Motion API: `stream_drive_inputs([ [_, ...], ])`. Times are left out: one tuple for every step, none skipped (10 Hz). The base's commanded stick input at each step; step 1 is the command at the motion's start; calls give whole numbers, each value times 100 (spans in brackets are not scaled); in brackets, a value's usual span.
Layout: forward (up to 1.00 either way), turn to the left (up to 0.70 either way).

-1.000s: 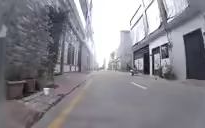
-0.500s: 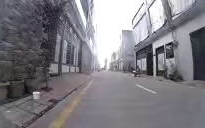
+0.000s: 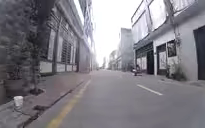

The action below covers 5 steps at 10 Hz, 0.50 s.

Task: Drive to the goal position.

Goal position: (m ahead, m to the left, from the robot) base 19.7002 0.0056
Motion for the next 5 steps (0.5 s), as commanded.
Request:
stream_drive_inputs([
  [85,0],
  [85,0],
  [85,0],
  [85,0],
  [85,0],
])
